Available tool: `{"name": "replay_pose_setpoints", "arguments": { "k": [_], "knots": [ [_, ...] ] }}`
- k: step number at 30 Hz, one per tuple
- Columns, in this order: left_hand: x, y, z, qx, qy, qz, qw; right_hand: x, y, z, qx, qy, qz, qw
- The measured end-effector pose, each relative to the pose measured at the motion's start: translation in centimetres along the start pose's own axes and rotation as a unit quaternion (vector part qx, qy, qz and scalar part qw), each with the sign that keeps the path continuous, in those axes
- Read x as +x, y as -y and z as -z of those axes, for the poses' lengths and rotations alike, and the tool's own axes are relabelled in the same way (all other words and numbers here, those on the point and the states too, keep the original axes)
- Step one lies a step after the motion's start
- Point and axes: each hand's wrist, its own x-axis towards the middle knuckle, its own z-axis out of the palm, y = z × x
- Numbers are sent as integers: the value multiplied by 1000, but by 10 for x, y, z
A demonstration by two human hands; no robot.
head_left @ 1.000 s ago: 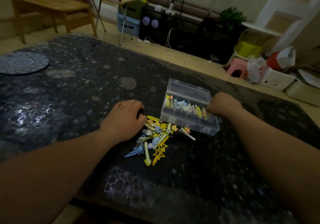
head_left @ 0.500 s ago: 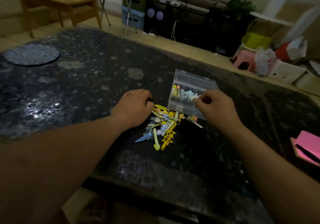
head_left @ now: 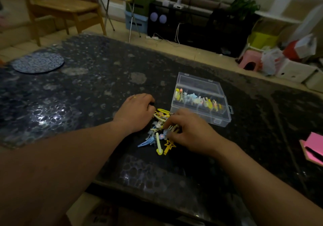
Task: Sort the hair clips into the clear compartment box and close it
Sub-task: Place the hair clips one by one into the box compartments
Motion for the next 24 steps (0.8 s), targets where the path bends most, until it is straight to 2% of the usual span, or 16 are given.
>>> {"name": "replay_pose_setpoints", "arguments": {
  "k": [9, 24],
  "knots": [
    [1, 1, -2, -4, -8, -4, 1000, 1, 4, -3, -39, 4, -8, 999],
    [1, 2, -1, 6, -9, -4, 1000, 1, 6, -1, -26, -17, -12, 999]
  ]
}}
